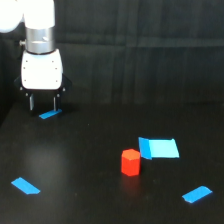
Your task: Pick up the red object from the table
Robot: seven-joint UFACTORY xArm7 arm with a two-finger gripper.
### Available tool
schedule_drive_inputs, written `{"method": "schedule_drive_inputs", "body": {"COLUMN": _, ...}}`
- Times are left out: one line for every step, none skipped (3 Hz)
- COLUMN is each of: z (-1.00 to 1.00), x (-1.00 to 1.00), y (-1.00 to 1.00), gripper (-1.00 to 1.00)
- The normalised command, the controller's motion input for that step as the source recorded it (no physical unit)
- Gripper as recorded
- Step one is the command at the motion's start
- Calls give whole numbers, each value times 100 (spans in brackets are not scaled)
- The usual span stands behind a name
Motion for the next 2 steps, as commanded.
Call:
{"method": "schedule_drive_inputs", "body": {"z": -6, "x": 57, "y": -40, "gripper": 99}}
{"method": "schedule_drive_inputs", "body": {"z": -4, "x": 73, "y": -38, "gripper": 100}}
